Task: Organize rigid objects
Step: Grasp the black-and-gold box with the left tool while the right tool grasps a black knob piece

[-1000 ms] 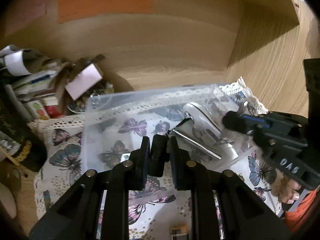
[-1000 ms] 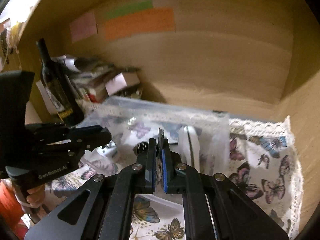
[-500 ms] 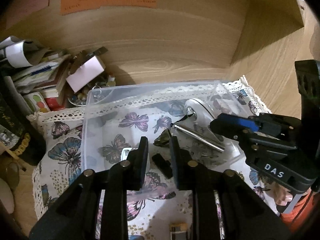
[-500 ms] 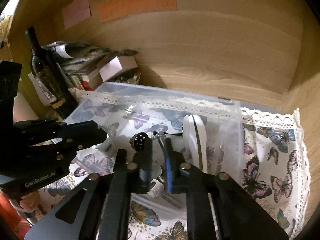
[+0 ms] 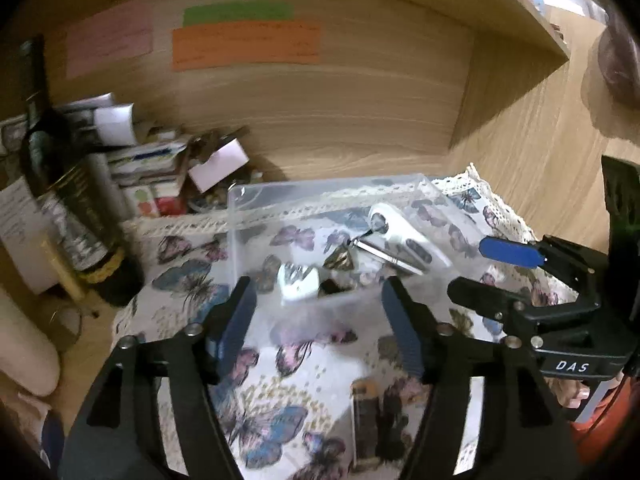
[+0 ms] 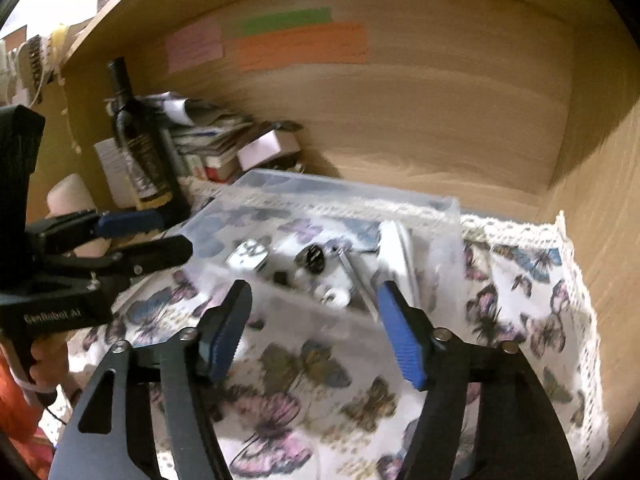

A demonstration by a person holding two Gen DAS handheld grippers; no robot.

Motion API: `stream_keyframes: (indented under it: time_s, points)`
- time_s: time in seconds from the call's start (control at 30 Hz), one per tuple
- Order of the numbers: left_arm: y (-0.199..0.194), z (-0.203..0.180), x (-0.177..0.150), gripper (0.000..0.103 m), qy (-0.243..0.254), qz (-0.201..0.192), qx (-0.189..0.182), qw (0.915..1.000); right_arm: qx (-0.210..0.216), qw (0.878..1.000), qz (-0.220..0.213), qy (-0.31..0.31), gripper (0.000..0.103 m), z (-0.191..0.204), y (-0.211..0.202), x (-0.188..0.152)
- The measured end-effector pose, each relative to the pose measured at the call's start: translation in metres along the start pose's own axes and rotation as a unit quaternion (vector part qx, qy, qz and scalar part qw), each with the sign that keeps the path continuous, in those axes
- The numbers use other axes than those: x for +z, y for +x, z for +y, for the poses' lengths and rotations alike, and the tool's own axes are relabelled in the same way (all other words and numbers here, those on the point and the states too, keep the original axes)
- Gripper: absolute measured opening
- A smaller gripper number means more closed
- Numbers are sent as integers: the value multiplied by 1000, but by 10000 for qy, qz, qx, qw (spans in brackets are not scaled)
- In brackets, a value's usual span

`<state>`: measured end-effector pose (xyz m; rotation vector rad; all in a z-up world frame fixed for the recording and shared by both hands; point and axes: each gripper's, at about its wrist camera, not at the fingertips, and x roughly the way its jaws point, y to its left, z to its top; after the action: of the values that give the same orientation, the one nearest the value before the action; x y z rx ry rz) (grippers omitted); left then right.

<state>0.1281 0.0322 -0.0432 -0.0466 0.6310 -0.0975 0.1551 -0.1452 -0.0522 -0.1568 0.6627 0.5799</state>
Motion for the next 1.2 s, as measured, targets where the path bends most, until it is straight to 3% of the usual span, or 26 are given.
stream_keyframes:
  time_s: [0.17,0.37,0.53,0.7,0.77,1.1,1.2]
  points:
    - [-7,15,-29,68,-41,211,241,9995,337,9989,317,9,70,22,12,-26]
    - [-3,36,-65,68,-147,657,453,9967,789,9930,879,-91,70,52,39,-54]
    - [-4,37,-83,68,-139,792,474,9956,583,9919,1104,-250,70,58,45,-66]
    - [-3,27,-88,68,-32,818,293,9962,238,9938,1080,-61,69,34,34,-71]
    - [0,20,-88,68,-34,829,173,9964,102,9940,1088,28,64,23,30,-72]
    - [23,-20,-93,68,279,1149,-173,9928,123,9960,881,-16,57,18,14,-69]
    - [32,-26,-96,54,316,1310,-232,9906,226,9955,923,-45,55,21,19,-67]
